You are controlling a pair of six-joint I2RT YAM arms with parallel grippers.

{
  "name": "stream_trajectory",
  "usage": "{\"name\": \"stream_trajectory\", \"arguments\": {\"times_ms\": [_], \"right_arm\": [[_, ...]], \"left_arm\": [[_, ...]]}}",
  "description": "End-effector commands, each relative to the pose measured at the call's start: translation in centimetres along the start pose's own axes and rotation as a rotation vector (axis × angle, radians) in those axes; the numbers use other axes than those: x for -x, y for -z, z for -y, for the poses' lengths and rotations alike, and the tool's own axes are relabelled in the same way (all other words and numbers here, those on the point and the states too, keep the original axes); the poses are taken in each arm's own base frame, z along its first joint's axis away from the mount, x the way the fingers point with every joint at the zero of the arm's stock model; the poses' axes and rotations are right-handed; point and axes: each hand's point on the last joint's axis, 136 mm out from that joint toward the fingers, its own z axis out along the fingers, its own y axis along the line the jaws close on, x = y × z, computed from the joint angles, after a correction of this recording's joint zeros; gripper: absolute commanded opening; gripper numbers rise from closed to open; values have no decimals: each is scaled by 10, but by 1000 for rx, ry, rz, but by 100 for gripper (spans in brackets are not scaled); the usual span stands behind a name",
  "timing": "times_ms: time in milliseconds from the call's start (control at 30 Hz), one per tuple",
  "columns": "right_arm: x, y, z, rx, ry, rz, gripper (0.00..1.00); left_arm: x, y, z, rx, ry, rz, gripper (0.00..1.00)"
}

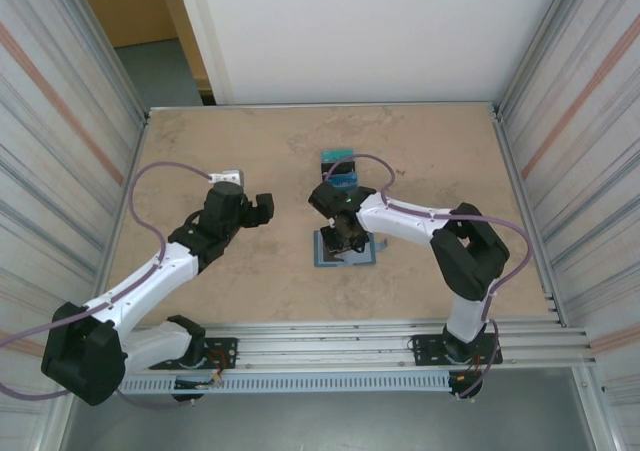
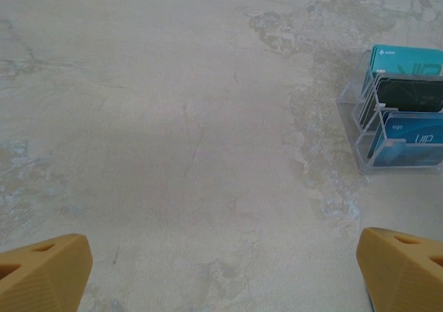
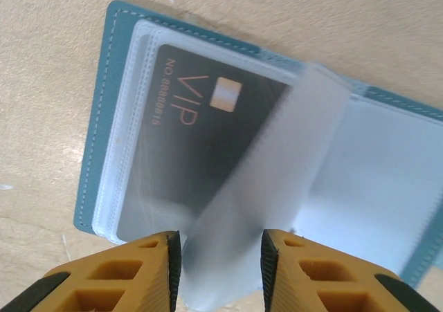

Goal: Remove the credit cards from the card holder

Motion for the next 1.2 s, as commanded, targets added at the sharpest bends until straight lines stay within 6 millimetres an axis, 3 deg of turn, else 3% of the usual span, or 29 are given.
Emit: {"name": "stream_trajectory", "arguments": {"times_ms": [0, 400, 600, 733, 933, 1167], "right_arm": [[4, 17, 21, -81, -24, 35, 37], [-8, 22, 65, -110, -178, 39, 35], [-15, 16, 71, -73, -233, 15, 35], [-11, 26, 77, -63, -265, 35, 34], [7, 46, 66, 142, -349, 114, 37], [21, 48, 37, 413, -387, 125, 38]], "left_arm": [[12, 7, 1, 11, 7, 32, 99], [4, 5, 17, 10, -73, 10, 99], [-14, -2, 40, -18, -140, -43, 99], [-32, -7, 56, -38, -192, -87, 99], [-59, -16, 73, -49, -261, -143, 99], [-93, -32, 87, -82, -285, -220, 99]]}}
